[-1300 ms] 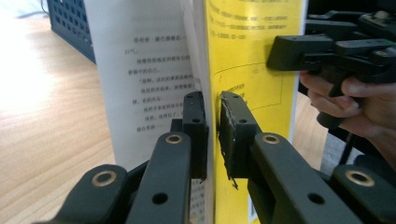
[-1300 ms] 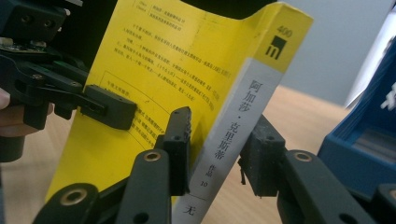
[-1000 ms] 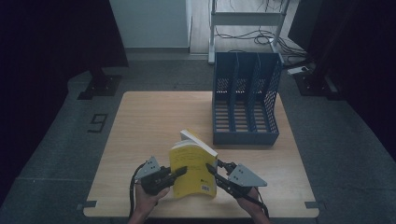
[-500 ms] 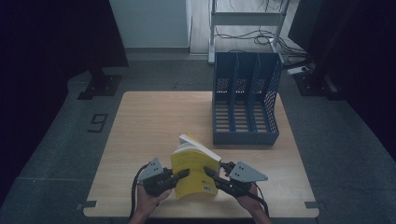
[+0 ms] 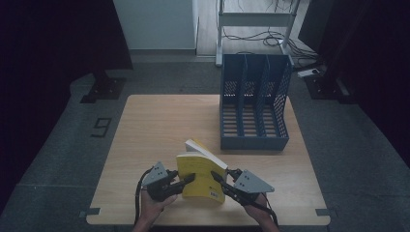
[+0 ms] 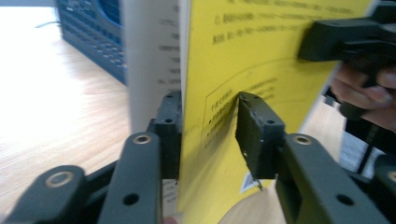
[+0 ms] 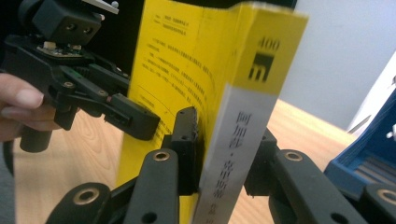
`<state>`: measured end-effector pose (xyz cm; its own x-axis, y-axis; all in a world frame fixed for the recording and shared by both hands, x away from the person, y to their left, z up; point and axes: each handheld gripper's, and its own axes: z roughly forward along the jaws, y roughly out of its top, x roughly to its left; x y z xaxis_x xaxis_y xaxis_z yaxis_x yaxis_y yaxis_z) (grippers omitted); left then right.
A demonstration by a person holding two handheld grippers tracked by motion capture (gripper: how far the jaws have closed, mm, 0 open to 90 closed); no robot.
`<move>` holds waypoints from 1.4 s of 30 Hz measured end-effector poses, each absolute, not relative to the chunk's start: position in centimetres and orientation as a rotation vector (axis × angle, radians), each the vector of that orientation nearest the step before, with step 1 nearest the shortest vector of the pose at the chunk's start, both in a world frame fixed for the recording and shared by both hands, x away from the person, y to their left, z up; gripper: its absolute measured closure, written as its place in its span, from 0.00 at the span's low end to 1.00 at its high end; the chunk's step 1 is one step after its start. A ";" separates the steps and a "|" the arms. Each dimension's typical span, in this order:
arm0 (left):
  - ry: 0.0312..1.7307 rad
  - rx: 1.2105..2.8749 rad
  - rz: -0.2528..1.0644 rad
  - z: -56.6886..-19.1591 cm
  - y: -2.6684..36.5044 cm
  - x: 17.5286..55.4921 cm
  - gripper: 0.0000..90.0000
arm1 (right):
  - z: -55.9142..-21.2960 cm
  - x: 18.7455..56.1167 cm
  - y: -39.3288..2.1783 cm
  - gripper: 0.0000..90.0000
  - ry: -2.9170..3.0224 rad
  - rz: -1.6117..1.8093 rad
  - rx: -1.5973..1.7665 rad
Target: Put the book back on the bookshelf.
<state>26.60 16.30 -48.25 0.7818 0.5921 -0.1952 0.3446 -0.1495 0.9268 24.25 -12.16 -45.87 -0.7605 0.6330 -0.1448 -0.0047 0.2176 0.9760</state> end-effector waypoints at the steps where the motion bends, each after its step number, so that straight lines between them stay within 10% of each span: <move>1: 0.732 1.760 0.260 -48.2 16.3 26.6 0.66 | -45.8 24.1 -12.1 0.78 1.968 1.573 0.563; 29: 0.705 1.757 0.268 -47.9 16.2 26.3 0.66 | -46.0 24.4 -10.9 0.75 2.053 1.632 0.588; 42: 0.770 1.766 0.303 -48.2 16.2 26.7 0.46 | -45.9 24.3 -10.8 0.82 2.030 1.638 0.613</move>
<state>26.67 16.20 -48.17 0.7531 0.6343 -0.1744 0.3460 -0.1565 0.9251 24.26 -10.77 -45.91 -0.7961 0.6009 -0.0723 0.0562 0.1923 0.9797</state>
